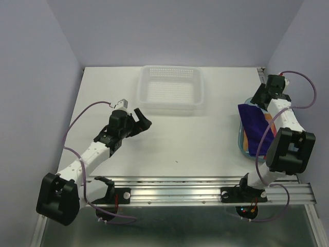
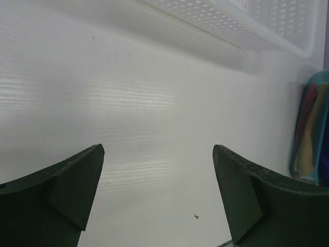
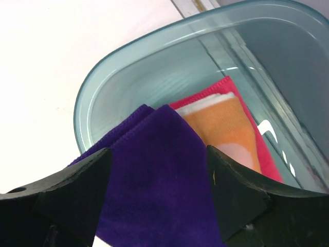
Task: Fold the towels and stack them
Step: Neatly place the folded towel into the bin
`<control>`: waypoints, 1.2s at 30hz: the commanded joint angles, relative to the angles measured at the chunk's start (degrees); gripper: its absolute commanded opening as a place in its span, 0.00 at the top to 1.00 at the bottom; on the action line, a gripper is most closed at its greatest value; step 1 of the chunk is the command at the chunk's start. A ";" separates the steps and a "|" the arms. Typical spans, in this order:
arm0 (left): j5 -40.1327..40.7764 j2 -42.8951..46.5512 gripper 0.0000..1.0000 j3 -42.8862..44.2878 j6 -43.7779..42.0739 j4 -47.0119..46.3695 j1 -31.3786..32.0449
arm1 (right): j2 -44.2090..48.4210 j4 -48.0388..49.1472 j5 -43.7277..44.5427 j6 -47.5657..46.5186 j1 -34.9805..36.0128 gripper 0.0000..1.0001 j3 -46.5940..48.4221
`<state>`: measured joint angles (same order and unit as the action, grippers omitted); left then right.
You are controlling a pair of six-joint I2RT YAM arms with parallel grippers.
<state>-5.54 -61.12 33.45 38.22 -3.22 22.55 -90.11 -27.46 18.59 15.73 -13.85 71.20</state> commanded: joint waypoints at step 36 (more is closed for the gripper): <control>-1.40 -2.86 0.01 2.85 -1.30 -2.05 0.31 | -2.71 14.46 0.74 0.00 -2.06 0.79 -7.48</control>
<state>-6.09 -64.82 33.80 37.95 -3.64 22.55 -96.73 -15.79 14.39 14.83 -15.66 64.01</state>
